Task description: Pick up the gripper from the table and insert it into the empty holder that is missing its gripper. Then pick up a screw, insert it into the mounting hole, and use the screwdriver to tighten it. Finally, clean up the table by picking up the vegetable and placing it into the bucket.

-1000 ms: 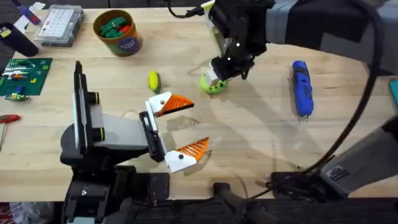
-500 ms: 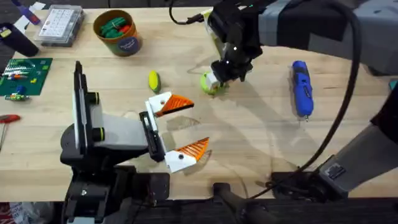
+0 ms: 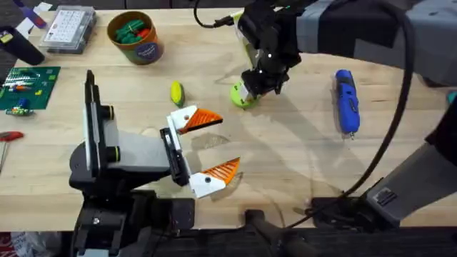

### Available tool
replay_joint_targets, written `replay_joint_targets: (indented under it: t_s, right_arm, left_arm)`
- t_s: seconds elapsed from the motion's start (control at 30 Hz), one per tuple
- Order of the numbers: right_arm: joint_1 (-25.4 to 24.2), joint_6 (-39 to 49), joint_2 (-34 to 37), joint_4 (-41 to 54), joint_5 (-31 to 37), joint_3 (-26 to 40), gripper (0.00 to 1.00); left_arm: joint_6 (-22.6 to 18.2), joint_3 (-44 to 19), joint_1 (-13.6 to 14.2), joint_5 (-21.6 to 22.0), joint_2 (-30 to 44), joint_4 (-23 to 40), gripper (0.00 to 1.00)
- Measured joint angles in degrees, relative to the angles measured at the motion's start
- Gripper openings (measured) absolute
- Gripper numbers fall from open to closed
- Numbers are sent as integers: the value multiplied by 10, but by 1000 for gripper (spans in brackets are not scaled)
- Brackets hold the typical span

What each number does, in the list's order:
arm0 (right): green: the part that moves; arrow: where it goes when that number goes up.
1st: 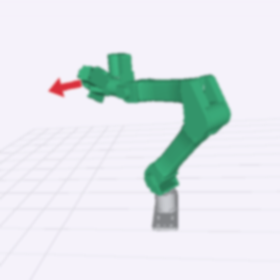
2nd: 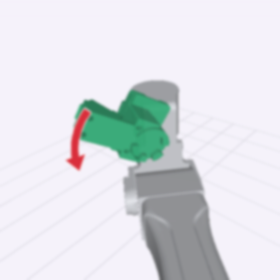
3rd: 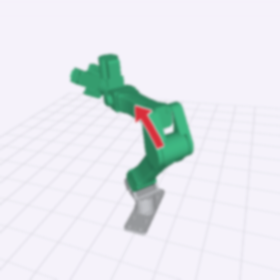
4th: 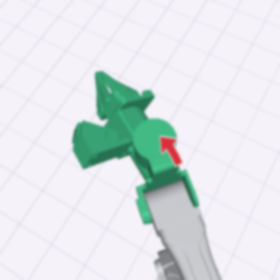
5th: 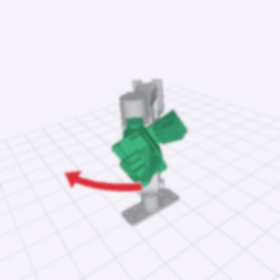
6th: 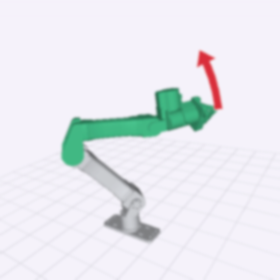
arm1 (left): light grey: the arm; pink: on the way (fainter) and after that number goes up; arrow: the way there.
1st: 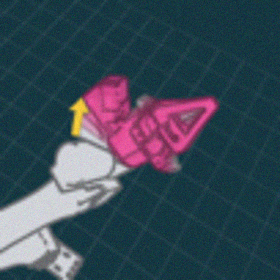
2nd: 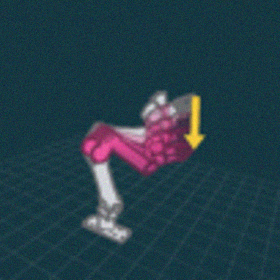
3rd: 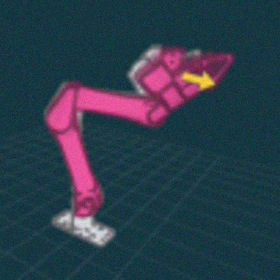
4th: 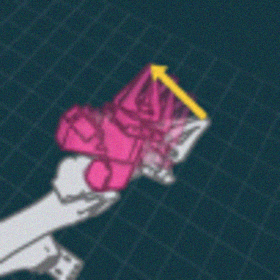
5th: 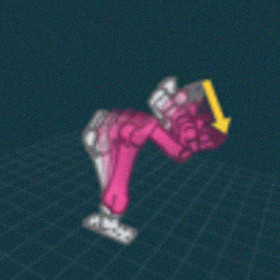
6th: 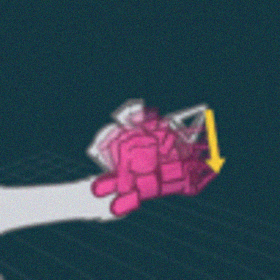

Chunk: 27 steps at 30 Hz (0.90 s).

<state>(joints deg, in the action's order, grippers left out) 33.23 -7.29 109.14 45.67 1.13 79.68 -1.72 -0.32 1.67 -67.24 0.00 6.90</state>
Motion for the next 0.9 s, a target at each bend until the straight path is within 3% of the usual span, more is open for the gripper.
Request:
replay_joint_targets:
  t_s: [0.67,0.9]
  right_arm:
    - [0,0,-2,10,1,0,134]
    - [0,0,-2,7,5,0,121]
  left_arm:
    - [0,0,0,0,0,0,986]
    - [0,0,0,0,0,0,986]
